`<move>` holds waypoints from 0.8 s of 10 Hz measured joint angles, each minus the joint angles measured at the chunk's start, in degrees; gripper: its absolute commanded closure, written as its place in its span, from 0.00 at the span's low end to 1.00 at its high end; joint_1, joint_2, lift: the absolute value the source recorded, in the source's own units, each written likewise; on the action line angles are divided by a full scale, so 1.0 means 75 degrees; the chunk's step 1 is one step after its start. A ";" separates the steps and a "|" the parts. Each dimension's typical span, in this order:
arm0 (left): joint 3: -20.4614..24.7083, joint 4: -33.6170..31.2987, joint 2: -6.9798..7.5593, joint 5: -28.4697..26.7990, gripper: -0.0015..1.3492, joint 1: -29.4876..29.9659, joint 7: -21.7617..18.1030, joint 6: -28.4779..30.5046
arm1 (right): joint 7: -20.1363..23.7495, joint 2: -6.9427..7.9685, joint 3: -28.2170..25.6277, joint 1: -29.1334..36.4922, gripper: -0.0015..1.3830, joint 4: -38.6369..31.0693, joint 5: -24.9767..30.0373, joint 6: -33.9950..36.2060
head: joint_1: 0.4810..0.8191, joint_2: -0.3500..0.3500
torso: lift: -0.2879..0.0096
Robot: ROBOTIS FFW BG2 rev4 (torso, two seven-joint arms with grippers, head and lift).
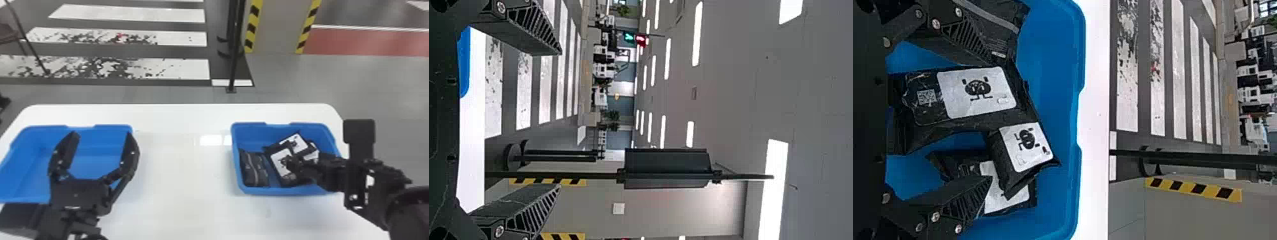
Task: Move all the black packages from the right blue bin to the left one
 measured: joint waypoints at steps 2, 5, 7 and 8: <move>0.0000 0.0005 -0.0003 -0.0006 0.07 0.0000 0.0000 -0.0024 | 0.0000 -0.0023 0.0089 -0.0094 0.17 0.0096 0.0015 0.0320 | 0.63 0.40 | 0.45; 0.0000 0.0019 -0.0004 -0.0015 0.07 0.0000 0.0000 -0.0049 | -0.0011 -0.0040 0.0245 -0.0185 0.20 0.0320 0.0041 0.0461 | 0.63 0.41 | 0.45; 0.0000 0.0034 -0.0004 -0.0015 0.07 -0.0008 0.0000 -0.0067 | -0.0011 -0.0041 0.0273 -0.0212 0.23 0.0410 0.0038 0.0542 | 0.63 0.41 | 0.45; 0.0000 0.0037 -0.0004 -0.0015 0.07 -0.0016 0.0000 -0.0068 | -0.0011 -0.0041 0.0275 -0.0228 0.29 0.0451 0.0041 0.0602 | 0.63 0.41 | 0.45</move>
